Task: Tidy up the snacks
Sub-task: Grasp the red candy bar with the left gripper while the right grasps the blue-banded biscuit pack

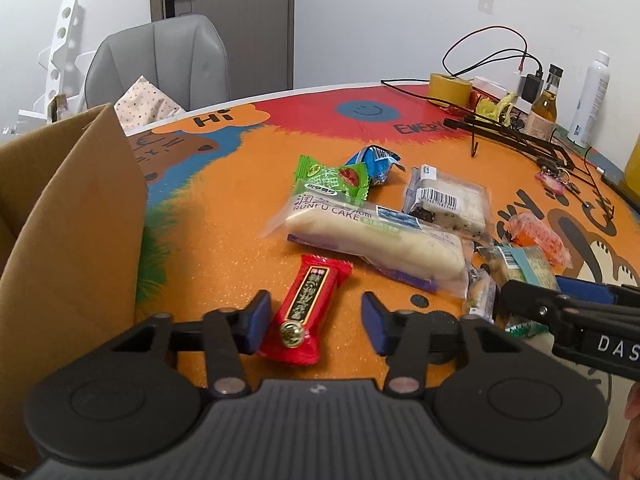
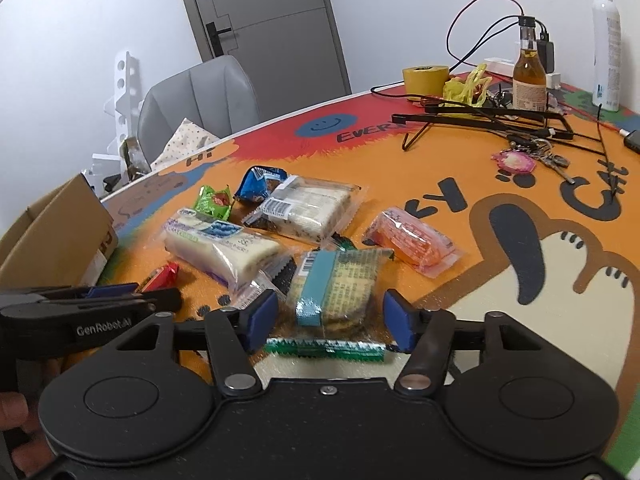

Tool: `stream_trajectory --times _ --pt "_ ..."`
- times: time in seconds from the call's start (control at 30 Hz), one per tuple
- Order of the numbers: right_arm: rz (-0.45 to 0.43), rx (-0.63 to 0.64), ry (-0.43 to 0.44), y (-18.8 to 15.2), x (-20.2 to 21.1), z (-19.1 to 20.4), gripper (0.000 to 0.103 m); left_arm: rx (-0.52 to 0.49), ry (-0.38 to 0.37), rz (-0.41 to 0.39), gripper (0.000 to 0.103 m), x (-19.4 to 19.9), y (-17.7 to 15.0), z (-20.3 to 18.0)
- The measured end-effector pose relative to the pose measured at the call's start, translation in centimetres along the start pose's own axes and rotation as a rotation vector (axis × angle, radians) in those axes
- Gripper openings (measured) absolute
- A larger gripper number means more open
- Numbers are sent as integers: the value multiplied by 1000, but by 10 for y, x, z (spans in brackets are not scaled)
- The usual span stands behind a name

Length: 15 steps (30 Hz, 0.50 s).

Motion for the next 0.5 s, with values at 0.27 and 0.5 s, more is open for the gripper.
stream_trajectory --times 0.27,0.5 --pt "-5 -1 33 -10 14 -1 41 4 -39 1 22 12 -8 -1" --pt "-29 -23 44 -13 29 -1 41 0 -56 -17 20 30 -15 0"
Point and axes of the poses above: each gripper's, at about its wrist camera, not at the fingertips, and x roughly against the way its jaws point, z to its left, y to its top, the point moved 2 cm from there along -x, roughly the way its jaws point, and after that the axes turned 11 degrees about z, right-handed, at the moved point
